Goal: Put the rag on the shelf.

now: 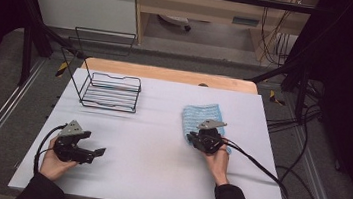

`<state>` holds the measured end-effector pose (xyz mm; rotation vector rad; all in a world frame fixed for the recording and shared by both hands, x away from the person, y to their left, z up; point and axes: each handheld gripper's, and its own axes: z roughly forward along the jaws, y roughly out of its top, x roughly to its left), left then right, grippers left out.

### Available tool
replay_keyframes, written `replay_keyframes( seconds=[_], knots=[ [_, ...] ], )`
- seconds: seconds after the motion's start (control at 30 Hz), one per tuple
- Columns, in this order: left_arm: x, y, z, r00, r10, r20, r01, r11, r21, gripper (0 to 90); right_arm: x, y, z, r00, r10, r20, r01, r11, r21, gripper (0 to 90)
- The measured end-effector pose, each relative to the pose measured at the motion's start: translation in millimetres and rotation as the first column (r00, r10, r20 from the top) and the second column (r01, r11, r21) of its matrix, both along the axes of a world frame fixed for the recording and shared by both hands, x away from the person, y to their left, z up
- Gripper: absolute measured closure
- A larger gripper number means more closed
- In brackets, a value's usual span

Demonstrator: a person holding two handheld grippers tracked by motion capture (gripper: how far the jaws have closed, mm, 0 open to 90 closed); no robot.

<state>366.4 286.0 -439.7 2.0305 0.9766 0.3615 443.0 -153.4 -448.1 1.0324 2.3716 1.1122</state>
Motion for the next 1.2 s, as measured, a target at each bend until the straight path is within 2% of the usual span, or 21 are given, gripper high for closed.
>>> replay_keyframes(
  seconds=[0.3,0.5,0.87,1.2],
  knots=[
    [0.1,0.0,0.2,1.0,-0.002,0.001,0.002,1.0,0.0,9.9,-4.0,-4.3,11.7,1.0,-0.002,-0.007,0.002,0.9991,0.043,80.9],
    [0.2,0.2,0.4,1.0,-0.002,0.003,0.002,1.0,0.0,9.9,-10.6,-2.5,14.9,0.9992,0.003,-0.04,0.001,0.9954,0.096,80.8],
    [-0.4,0.2,1.0,1.0,0.0,0.005,0.0,1.0,0.002,9.9,-28.0,14.3,17.1,0.9974,0.051,-0.051,-0.046,0.9939,0.1,80.8],
    [-0.5,0.2,1.1,1.0,0.002,0.008,-0.002,1.0,0.008,9.9,-35.6,26.3,17.5,0.9935,0.092,-0.068,-0.083,0.9897,0.116,80.9]
  ],
)
